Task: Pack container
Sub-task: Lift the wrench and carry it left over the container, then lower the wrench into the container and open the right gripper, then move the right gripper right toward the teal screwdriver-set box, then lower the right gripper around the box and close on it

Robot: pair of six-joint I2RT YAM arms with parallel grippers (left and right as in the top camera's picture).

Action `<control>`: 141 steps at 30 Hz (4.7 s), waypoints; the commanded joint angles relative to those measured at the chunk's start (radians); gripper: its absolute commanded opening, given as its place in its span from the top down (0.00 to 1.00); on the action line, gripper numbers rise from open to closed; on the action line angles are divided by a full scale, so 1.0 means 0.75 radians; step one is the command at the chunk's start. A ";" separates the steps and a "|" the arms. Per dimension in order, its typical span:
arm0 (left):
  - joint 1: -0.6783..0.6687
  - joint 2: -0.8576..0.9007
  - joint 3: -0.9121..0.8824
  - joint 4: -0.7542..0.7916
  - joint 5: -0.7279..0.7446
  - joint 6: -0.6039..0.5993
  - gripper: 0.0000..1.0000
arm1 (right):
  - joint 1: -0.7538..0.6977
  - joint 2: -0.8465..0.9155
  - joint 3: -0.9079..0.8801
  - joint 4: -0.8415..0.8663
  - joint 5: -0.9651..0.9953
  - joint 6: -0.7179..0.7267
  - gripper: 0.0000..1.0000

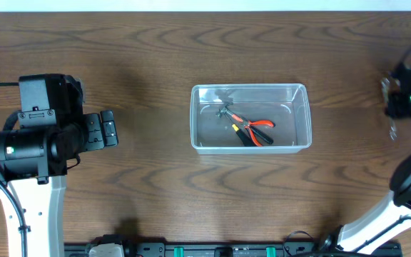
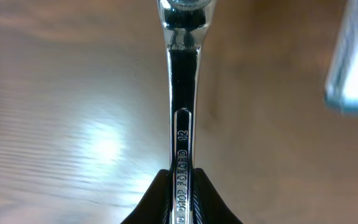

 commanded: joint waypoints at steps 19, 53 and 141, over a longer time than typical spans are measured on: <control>0.007 0.007 0.005 -0.004 -0.011 -0.012 0.02 | 0.930 0.004 0.327 -0.246 0.042 -0.340 0.85; 0.007 0.007 0.005 -0.004 -0.011 -0.012 0.02 | 0.918 0.004 0.229 -0.021 0.413 0.126 0.01; 0.007 0.007 0.005 -0.004 -0.011 -0.012 0.02 | -0.194 0.863 1.225 -0.093 0.014 -0.012 0.01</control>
